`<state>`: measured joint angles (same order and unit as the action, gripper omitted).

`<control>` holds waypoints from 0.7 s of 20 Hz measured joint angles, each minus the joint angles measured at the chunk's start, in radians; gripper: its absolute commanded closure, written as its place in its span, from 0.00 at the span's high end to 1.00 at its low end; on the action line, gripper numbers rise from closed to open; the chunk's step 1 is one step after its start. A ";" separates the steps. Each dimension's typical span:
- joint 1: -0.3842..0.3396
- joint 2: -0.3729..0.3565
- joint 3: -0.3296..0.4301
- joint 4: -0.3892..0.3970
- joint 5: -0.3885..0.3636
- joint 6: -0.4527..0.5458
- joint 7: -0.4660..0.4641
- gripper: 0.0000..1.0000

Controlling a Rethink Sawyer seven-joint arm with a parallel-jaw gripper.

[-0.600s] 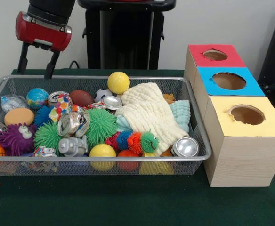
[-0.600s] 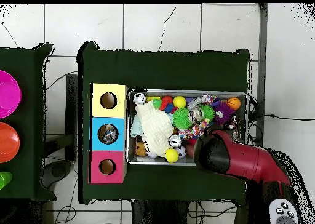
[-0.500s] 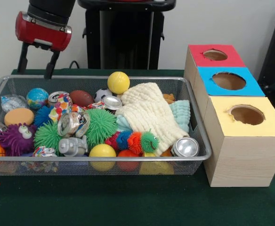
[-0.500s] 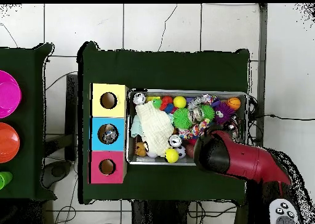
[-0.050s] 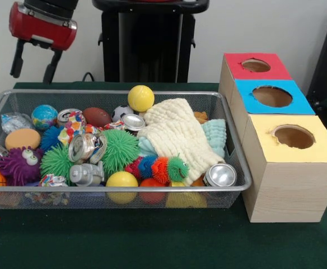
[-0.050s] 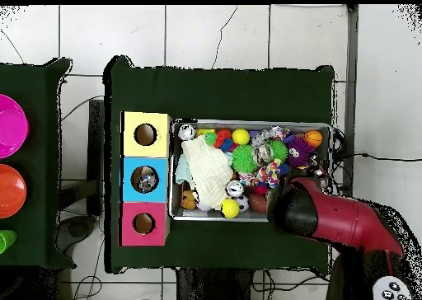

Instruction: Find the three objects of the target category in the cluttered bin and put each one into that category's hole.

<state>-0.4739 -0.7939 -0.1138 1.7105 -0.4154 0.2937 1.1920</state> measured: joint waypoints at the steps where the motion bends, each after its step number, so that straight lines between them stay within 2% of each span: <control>1: -0.016 -0.008 0.010 0.001 -0.001 0.009 0.000 1.00; 4: -0.061 -0.025 0.037 0.001 -0.001 0.031 0.000 1.00; 14: -0.107 -0.043 0.081 0.001 -0.043 0.061 0.000 1.00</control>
<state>-0.5814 -0.8366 -0.0333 1.7119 -0.4586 0.3548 1.1920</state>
